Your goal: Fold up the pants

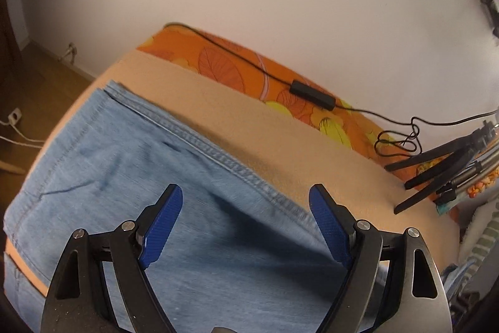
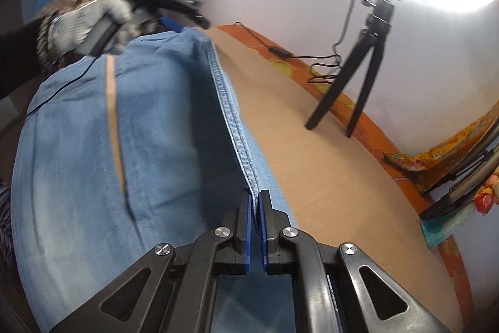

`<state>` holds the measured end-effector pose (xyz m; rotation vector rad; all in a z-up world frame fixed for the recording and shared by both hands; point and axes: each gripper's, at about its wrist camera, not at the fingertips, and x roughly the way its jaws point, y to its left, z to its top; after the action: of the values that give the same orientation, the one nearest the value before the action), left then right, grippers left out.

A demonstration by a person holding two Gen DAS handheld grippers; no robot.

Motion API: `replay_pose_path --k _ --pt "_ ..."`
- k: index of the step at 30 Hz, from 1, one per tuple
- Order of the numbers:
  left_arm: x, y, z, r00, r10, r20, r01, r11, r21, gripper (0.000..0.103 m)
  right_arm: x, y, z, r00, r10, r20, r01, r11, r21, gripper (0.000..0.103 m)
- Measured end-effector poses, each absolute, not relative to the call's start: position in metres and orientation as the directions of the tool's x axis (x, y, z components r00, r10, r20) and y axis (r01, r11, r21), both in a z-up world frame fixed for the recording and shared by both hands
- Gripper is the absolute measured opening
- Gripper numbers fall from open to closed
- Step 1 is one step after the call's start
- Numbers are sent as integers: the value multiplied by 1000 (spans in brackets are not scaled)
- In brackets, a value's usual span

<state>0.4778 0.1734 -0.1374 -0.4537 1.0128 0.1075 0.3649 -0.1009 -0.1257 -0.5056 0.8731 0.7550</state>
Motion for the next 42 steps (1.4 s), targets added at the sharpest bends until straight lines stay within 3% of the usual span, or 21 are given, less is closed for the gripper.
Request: replay_pose_path --k 5,6,7,9,15,32,42 --pt "479 174 -160 495 -88 -864 -381 872 -307 81 344 -94 -123 417 382 -825 -788 604 -119 2" --pt "475 177 -163 505 -92 -858 -399 857 -327 73 341 -94 -123 418 383 -824 -788 604 -119 2" --pt "471 182 -167 516 -103 -851 -417 837 -354 57 340 -95 -122 419 386 -822 -787 606 -117 2" --pt "464 187 -172 534 -116 -838 -427 818 -385 42 339 -97 -120 423 387 -819 -785 608 -118 2" --pt "443 195 -166 635 -139 -760 -360 818 -450 12 337 -97 -112 457 371 -809 -765 627 -145 2" --pt "328 199 -81 811 -150 -565 -214 823 -527 8 256 -92 -33 490 368 -790 -768 611 -192 1" --pt "213 204 -76 850 -134 -510 -205 807 -553 8 161 -81 -9 428 386 -817 -827 532 -182 1"
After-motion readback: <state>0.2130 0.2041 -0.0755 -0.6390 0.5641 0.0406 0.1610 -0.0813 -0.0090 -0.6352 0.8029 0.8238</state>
